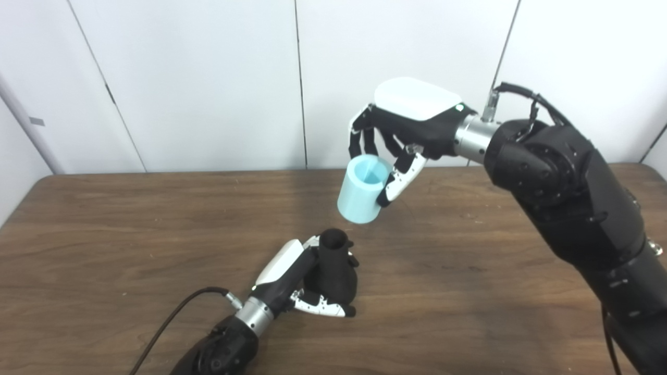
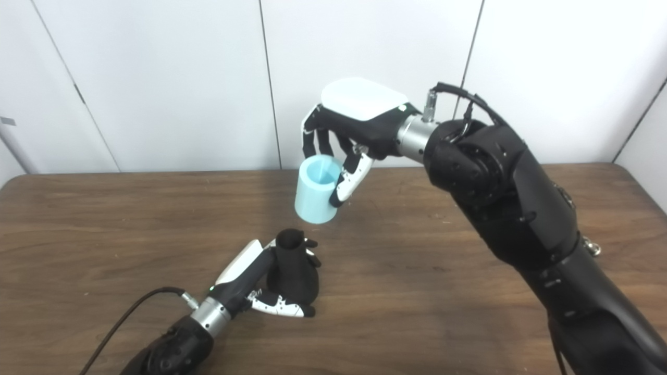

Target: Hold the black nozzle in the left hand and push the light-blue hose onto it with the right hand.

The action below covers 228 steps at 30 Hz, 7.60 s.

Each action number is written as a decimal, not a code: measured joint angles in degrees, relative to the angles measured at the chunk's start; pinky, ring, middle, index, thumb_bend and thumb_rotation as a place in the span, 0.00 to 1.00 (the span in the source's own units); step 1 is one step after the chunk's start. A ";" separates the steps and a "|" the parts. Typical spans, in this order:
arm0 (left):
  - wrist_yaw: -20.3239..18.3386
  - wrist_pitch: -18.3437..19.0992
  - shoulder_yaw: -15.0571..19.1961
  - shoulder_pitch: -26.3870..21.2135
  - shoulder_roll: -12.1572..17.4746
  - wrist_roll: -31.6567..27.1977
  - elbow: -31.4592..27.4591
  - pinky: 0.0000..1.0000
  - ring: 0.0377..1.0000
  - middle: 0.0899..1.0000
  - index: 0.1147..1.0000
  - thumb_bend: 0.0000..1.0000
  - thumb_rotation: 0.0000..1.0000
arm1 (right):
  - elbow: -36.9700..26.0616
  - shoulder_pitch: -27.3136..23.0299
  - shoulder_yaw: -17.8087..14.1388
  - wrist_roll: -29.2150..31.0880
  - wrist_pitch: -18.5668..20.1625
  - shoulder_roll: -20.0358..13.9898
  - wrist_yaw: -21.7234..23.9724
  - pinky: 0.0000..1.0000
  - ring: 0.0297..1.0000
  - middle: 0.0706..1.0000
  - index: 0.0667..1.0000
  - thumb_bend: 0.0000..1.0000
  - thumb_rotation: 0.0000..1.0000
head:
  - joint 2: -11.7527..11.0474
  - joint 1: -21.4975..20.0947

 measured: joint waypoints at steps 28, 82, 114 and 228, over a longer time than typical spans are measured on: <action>-0.02 0.64 0.00 0.19 -0.14 0.12 -0.42 1.00 0.97 0.82 0.42 0.49 0.09 | -1.02 0.42 0.48 1.60 2.18 2.59 3.63 0.20 0.24 0.43 0.44 0.53 0.00 | -0.18 0.88; -0.10 0.69 0.06 0.32 -0.16 0.12 -0.50 1.00 0.96 0.82 0.42 0.49 0.09 | -1.25 0.36 6.56 -4.55 0.69 6.12 7.84 0.24 0.31 0.44 0.45 0.53 0.00 | 0.62 0.97; -0.25 0.75 0.07 0.36 -0.11 0.11 -0.63 1.00 0.96 0.82 0.42 0.49 0.09 | -0.66 11.70 -0.13 -8.18 -20.85 7.41 -18.82 0.89 0.89 0.88 0.80 0.87 0.34 | 0.44 1.23; -1.94 2.56 0.05 1.83 -0.05 -0.94 -2.83 1.00 0.94 0.85 0.42 0.49 0.09 | 5.78 20.56 9.51 -6.02 -37.25 -0.20 -29.50 0.91 0.92 0.92 0.90 0.76 0.34 | 2.20 1.58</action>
